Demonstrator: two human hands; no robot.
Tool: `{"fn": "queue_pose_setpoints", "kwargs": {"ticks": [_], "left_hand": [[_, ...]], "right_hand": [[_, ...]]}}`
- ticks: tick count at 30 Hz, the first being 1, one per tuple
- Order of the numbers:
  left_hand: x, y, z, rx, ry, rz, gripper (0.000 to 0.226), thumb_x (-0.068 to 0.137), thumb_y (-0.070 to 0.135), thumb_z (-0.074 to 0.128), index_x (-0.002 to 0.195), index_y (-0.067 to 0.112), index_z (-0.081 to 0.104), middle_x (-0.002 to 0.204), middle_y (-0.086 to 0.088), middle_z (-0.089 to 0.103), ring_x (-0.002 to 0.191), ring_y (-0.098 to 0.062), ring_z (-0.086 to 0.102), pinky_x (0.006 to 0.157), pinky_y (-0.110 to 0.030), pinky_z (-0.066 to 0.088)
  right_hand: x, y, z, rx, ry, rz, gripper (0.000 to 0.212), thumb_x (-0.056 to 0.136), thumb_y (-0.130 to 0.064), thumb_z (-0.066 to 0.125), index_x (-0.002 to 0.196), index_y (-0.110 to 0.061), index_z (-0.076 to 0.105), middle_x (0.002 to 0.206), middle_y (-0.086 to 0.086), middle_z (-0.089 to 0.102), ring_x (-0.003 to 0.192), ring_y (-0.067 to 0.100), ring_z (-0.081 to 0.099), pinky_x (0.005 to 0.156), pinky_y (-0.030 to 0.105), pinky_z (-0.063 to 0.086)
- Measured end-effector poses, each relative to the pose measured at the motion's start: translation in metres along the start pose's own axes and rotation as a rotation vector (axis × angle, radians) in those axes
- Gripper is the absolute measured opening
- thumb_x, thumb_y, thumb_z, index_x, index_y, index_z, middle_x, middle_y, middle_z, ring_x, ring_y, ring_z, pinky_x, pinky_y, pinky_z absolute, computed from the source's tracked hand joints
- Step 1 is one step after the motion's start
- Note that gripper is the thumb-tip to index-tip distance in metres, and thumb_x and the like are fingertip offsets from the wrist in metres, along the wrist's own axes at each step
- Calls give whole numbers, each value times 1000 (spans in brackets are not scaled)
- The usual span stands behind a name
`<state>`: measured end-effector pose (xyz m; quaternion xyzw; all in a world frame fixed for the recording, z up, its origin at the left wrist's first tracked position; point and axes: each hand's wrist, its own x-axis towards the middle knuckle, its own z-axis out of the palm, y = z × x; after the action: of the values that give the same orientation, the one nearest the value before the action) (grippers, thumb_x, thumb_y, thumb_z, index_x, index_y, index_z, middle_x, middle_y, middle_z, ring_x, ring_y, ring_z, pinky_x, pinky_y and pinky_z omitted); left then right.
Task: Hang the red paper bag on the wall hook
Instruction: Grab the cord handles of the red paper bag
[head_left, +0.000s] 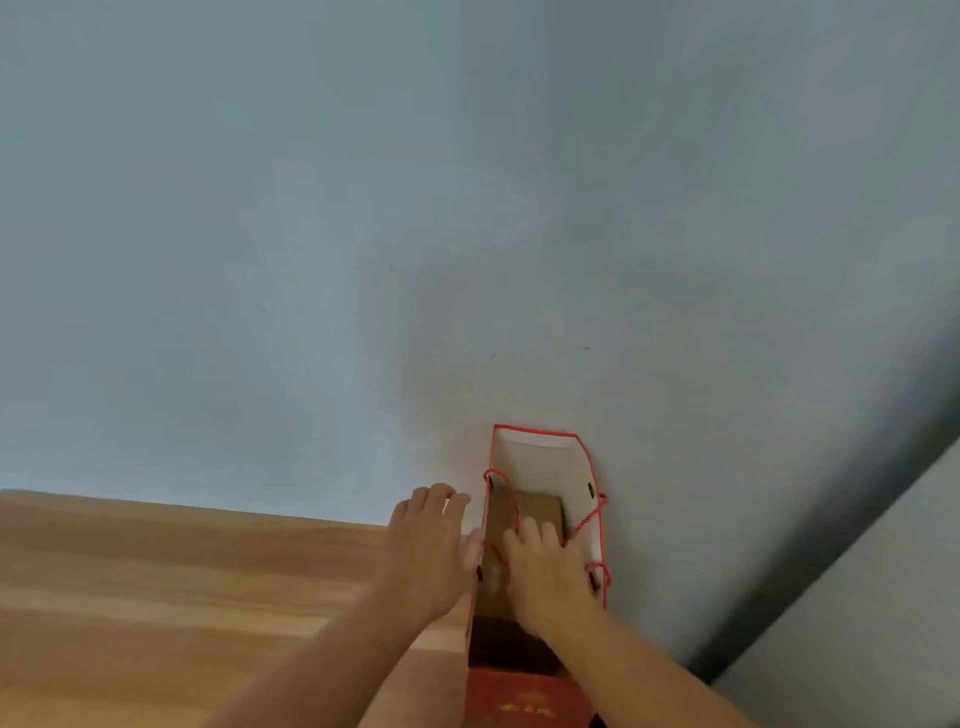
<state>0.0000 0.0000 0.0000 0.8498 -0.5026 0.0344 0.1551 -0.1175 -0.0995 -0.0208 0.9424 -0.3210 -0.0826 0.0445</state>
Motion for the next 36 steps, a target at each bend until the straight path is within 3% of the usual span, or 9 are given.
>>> {"fn": "queue_pose_setpoints", "kwargs": {"ticks": [7,14,17,21,24,26,30,33,36], "left_hand": [[3,-5,6,-28,-11,-6,45,99,46,44,137,23,49,142,0,50,131,-20,44,112,-37,38],[3,-4,11,-15,-12,10,43,100,45,42,137,24,49,141,1,51,130,-19,45,111,-37,38],[4,-1,7,-10,0,17,43,100,43,41,137,23,49,141,0,51,129,-19,45,110,-38,38],[3,7,-1,-26,11,48,41,99,41,43,135,22,52,139,-1,53,127,-20,47,109,-38,40],[2,14,-9,-24,34,59,42,97,40,41,134,23,54,140,0,54,128,-20,48,111,-39,37],[3,19,-17,-24,48,65,46,95,44,37,134,25,53,140,2,55,129,-19,48,114,-40,33],[10,39,-28,-54,91,48,64,89,68,23,134,30,48,132,8,59,123,-15,50,116,-41,30],[17,62,-39,-126,113,-41,83,76,83,20,126,26,54,120,8,64,117,-16,53,116,-42,31],[21,78,-50,-179,103,-194,87,61,75,13,113,21,57,107,3,65,109,-21,56,112,-43,35]], "right_hand": [[11,-4,22,-59,-171,7,63,92,-24,68,147,-15,39,146,13,40,132,34,42,99,52,47],[3,-4,17,-47,-195,37,72,87,-13,73,148,-8,36,147,18,38,131,36,44,97,48,51],[0,-7,11,-41,-232,26,65,88,-9,72,144,-4,41,141,18,45,125,34,50,95,43,54],[-4,-8,-19,-59,-303,-81,30,94,-4,65,124,-2,63,123,17,64,112,33,66,86,41,55],[1,2,-61,1,-187,-105,21,98,-5,58,117,-3,67,106,14,69,101,32,70,83,41,57],[11,13,-99,96,-49,-97,21,99,-4,55,118,-4,65,107,15,70,97,32,69,78,39,55],[16,21,-165,163,75,-74,8,98,-7,61,105,-10,63,91,10,63,69,17,54,66,27,41],[13,16,-178,176,130,-62,16,97,-1,59,112,-4,63,110,14,68,82,26,61,69,29,41],[12,11,-179,226,165,-40,15,96,-3,63,111,-4,63,107,15,68,93,30,68,68,30,43]]}}
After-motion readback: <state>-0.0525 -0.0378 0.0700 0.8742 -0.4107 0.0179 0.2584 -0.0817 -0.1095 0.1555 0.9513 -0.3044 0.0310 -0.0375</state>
